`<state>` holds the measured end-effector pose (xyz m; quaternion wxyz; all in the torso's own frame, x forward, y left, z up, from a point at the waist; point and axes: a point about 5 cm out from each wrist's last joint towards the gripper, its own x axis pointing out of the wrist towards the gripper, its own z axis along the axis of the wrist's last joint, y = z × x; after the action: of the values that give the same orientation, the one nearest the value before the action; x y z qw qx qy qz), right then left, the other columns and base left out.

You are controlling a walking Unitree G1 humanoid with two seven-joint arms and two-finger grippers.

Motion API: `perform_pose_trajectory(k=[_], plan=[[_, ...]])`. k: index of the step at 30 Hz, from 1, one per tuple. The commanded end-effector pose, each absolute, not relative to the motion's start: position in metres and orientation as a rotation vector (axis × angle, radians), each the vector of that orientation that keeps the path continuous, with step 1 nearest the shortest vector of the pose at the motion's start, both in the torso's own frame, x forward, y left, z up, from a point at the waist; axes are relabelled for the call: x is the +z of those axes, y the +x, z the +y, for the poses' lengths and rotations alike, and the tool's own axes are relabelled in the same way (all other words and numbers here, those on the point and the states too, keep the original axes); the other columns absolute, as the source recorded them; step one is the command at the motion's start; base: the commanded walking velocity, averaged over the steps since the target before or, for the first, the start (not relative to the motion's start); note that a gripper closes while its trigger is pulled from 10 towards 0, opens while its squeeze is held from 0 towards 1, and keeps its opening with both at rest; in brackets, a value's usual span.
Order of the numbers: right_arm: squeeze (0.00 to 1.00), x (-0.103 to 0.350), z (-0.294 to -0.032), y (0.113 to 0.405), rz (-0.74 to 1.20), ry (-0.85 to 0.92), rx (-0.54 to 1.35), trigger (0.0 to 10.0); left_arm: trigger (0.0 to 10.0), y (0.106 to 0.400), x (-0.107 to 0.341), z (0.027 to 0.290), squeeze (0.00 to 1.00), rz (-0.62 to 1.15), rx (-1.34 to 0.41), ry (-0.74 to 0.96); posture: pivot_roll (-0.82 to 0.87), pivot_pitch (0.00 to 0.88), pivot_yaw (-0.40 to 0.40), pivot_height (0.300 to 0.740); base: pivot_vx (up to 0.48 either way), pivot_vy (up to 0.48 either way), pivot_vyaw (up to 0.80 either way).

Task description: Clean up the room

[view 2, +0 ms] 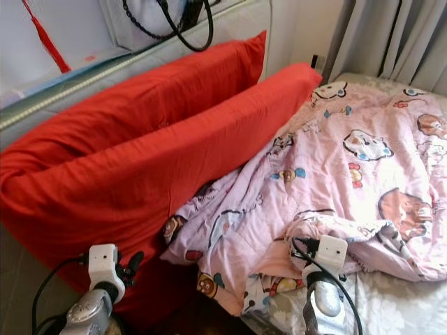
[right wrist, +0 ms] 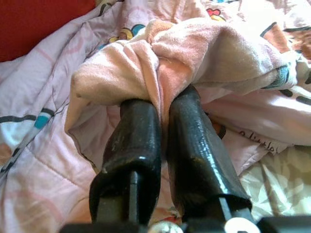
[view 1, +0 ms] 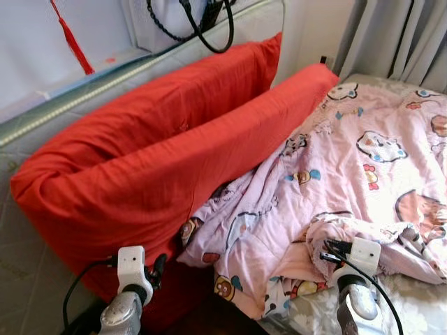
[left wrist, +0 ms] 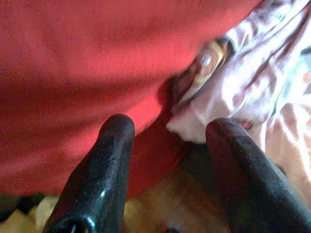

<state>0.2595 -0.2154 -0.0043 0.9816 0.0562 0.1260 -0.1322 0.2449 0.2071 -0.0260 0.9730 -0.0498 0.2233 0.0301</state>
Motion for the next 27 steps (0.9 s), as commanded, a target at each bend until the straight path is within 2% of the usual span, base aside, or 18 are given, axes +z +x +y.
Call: perform_pose_trajectory(k=[1,7,12,27], plan=[[0.0,-0.006,-0.215,0.256,0.249,0.122,-0.275,10.0,10.0,0.232,-0.038,0.213,0.0,0.529,0.08,-0.088,0.04,0.011,0.049,0.74,0.0,0.0,0.0],[0.0,-0.009,-0.216,0.253,0.263,0.127,-0.286,10.0,10.0,0.214,-0.054,0.218,0.0,0.651,0.114,-0.086,0.04,0.0,0.053,0.74,0.0,0.0,0.0],[0.0,-0.007,-0.215,0.255,0.245,0.137,-0.282,10.0,10.0,0.206,-0.061,0.217,0.0,0.711,0.118,-0.074,0.05,0.034,0.046,0.74,0.0,0.0,0.0],[0.0,-0.006,-0.22,0.254,0.24,0.129,-0.317,10.0,10.0,0.189,-0.072,0.217,0.0,0.787,0.146,-0.079,0.06,0.081,0.045,0.74,0.0,0.0,0.0]])
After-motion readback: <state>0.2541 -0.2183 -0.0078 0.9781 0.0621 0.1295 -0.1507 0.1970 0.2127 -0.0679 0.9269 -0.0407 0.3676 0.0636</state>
